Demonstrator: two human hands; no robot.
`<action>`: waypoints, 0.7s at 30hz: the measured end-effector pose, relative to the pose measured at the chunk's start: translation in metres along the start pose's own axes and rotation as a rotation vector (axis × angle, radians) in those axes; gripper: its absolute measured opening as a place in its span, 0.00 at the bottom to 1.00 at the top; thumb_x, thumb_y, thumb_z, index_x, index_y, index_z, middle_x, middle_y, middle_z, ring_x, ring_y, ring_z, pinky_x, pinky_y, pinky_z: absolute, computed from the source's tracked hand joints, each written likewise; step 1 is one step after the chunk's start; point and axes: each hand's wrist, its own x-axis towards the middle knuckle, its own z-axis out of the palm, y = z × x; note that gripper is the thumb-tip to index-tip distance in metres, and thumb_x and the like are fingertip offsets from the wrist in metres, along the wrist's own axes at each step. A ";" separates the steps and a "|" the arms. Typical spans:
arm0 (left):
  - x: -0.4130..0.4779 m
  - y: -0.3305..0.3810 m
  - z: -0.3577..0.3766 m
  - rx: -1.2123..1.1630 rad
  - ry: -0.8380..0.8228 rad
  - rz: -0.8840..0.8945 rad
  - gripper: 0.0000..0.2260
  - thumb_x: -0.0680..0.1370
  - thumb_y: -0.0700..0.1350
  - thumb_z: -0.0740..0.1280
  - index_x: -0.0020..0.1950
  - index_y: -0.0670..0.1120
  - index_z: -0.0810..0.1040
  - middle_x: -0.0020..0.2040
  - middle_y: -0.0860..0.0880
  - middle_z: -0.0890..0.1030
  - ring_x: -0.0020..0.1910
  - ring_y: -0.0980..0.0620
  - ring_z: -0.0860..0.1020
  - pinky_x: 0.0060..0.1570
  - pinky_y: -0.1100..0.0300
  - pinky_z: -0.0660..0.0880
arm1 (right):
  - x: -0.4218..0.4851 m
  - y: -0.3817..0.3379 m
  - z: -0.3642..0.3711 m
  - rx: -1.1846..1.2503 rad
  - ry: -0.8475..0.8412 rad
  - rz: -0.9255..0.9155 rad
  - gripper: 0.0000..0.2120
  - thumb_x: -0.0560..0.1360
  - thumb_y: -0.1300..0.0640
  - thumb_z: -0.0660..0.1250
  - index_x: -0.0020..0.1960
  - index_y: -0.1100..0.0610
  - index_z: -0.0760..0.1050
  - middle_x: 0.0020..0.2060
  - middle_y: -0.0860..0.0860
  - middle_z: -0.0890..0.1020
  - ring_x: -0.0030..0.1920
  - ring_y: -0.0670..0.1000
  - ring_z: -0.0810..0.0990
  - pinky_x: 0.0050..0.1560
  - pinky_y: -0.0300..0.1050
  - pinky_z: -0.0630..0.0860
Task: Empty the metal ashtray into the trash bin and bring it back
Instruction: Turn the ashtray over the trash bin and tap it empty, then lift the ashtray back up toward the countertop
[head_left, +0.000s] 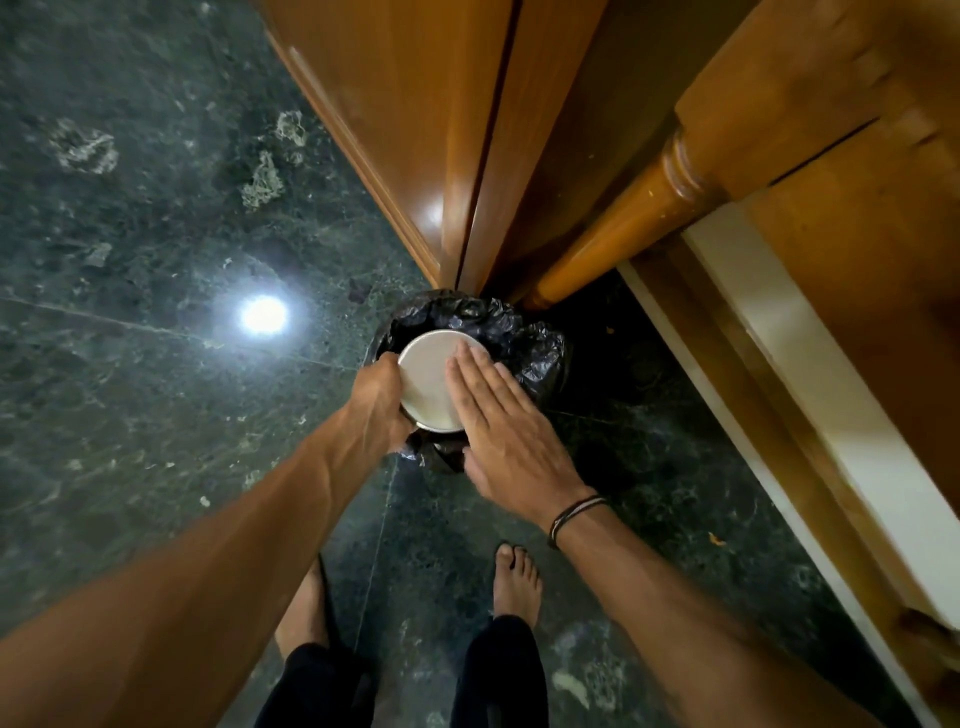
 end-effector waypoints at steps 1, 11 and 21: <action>0.000 0.000 -0.002 -0.007 0.006 -0.002 0.18 0.88 0.45 0.56 0.71 0.38 0.78 0.70 0.34 0.82 0.68 0.32 0.82 0.70 0.31 0.79 | -0.002 -0.003 -0.002 0.069 0.055 0.063 0.47 0.78 0.57 0.67 0.89 0.64 0.46 0.90 0.61 0.47 0.91 0.59 0.46 0.90 0.57 0.51; -0.096 0.037 -0.044 0.031 -0.057 0.047 0.18 0.86 0.50 0.62 0.69 0.41 0.82 0.70 0.36 0.84 0.68 0.32 0.82 0.70 0.32 0.77 | 0.005 -0.037 -0.123 1.153 -0.031 0.878 0.25 0.87 0.37 0.62 0.74 0.53 0.79 0.65 0.58 0.87 0.62 0.59 0.87 0.67 0.65 0.84; -0.363 0.141 -0.087 0.231 -0.355 0.444 0.30 0.71 0.66 0.75 0.60 0.43 0.90 0.59 0.39 0.90 0.63 0.35 0.86 0.68 0.38 0.80 | -0.046 -0.103 -0.382 1.913 -0.200 0.945 0.34 0.78 0.31 0.74 0.76 0.48 0.73 0.71 0.60 0.80 0.69 0.65 0.82 0.70 0.69 0.82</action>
